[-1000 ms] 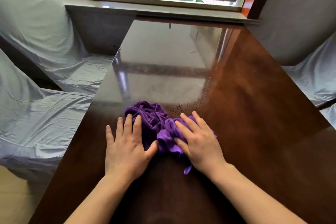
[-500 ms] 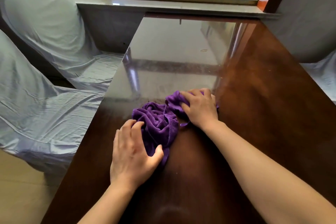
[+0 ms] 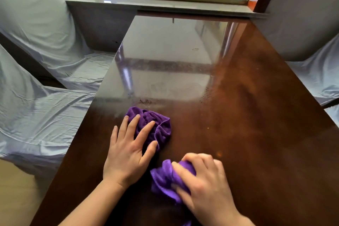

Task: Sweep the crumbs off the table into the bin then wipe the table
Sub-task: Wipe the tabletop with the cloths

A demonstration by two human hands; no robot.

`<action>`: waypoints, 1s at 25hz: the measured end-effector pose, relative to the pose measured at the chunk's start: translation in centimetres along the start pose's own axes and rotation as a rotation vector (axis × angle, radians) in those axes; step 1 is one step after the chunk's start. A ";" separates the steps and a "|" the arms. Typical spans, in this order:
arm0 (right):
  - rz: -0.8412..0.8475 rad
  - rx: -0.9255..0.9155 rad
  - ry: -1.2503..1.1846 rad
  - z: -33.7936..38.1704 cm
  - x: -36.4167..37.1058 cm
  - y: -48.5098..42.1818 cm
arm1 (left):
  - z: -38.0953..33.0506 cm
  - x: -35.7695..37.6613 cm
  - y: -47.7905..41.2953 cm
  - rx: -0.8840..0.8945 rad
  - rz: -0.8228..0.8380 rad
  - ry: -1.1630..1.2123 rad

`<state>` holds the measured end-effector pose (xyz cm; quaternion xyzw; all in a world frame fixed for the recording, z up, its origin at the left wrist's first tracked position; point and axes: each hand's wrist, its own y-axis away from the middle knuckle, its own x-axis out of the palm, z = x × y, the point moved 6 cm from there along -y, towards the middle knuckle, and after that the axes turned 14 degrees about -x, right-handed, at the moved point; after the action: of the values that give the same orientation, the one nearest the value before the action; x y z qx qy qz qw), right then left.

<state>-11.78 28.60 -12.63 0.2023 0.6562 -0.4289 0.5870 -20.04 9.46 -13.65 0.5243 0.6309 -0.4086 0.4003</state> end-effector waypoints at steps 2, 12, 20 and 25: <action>0.001 0.117 0.117 -4.7 -0.2 -1.7 | -0.1 0.3 0.0 0.005 0.004 -0.054; 0.022 0.715 0.257 -23.1 2.0 -12.4 | 0.5 1.0 -0.7 -0.062 -0.047 -0.111; -0.046 0.200 0.089 -6.1 0.6 -5.7 | 0.2 0.8 -0.7 -0.065 -0.023 -0.129; -0.009 -0.006 0.200 -4.8 -0.1 -2.9 | 0.2 0.8 -0.6 -0.060 -0.023 -0.125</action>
<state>-16.84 30.90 -11.91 0.2393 0.7137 -0.4074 0.5171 -20.71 9.47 -14.40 0.4784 0.6224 -0.4261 0.4496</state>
